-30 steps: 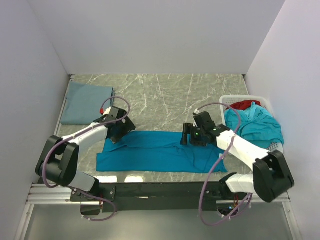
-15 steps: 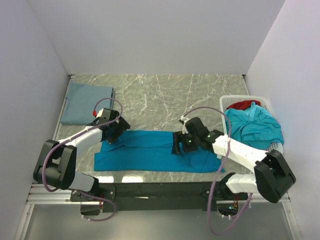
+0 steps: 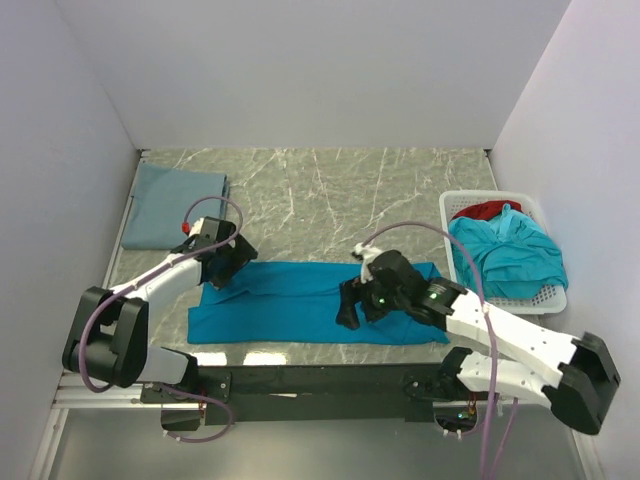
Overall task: Fold and stack the t-shirts
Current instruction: Fold the tshirt
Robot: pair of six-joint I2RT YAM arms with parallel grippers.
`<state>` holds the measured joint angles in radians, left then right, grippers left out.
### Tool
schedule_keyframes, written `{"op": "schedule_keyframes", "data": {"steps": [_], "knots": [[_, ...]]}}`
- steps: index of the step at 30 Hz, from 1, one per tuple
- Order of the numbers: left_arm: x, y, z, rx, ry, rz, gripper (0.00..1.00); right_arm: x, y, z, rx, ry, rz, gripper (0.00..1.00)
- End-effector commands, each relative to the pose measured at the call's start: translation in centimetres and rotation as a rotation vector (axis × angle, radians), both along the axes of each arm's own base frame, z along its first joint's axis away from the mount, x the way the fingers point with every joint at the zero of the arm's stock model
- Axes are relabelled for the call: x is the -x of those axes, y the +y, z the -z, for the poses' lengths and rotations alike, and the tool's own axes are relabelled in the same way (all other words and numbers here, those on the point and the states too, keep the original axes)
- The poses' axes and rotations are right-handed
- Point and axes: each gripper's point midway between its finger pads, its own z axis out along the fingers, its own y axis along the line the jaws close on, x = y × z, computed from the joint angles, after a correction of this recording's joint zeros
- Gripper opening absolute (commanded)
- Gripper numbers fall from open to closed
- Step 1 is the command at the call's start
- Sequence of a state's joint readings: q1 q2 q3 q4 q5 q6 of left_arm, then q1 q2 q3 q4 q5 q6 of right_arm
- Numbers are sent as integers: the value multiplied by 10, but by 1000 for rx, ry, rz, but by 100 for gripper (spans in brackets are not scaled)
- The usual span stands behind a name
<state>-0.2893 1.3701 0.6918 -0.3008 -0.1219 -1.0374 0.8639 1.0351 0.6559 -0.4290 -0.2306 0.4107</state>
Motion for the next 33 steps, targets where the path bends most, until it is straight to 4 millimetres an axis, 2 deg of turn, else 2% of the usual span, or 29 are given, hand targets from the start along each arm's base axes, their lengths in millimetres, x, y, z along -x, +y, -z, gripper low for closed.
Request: {"op": "schedule_keyframes", "data": {"steps": [1, 3, 4, 7, 10, 13, 17, 20, 22, 27, 28, 29, 30, 31, 32, 33], "knots": [[-16, -1, -30, 4, -77, 6, 99, -37, -26, -22, 1, -59, 262, 88], [-18, -3, -37, 8, -79, 6, 99, -49, -43, -18, 21, -37, 368, 88], [-25, -6, -49, 21, -105, 14, 99, -61, -58, -15, 24, -23, 456, 89], [-34, -17, -75, 44, -166, 63, 99, -72, -85, -1, 29, 43, 598, 92], [-35, -32, -92, 60, -204, 133, 99, -70, -97, 16, 41, 114, 667, 94], [-28, -52, -93, 117, -201, 213, 99, -67, -106, 35, 51, 171, 728, 95], [-13, -72, -74, 147, -155, 294, 99, -66, -122, 64, 89, 237, 804, 95], [-2, -78, -48, 167, -104, 333, 99, -75, -128, 77, 106, 266, 832, 95], [11, -82, -28, 183, -50, 372, 99, -87, -127, 80, 104, 262, 827, 95], [27, -89, 1, 216, 11, 409, 99, -134, -120, 85, 113, 249, 798, 94], [29, -87, 8, 211, 31, 405, 99, -153, -116, 76, 93, 228, 794, 93], [30, -85, 12, 202, 43, 395, 99, -158, -115, 88, 120, 263, 786, 93], [30, -85, 14, 197, 53, 394, 100, -165, -113, 89, 130, 262, 766, 93], [31, -85, 19, 196, 71, 394, 100, -187, -107, 78, 105, 242, 754, 93], [31, -85, 21, 196, 81, 390, 99, -191, -105, 92, 131, 280, 738, 93], [30, -88, 20, 208, 77, 397, 99, -197, -103, 94, 146, 293, 720, 93]]}}
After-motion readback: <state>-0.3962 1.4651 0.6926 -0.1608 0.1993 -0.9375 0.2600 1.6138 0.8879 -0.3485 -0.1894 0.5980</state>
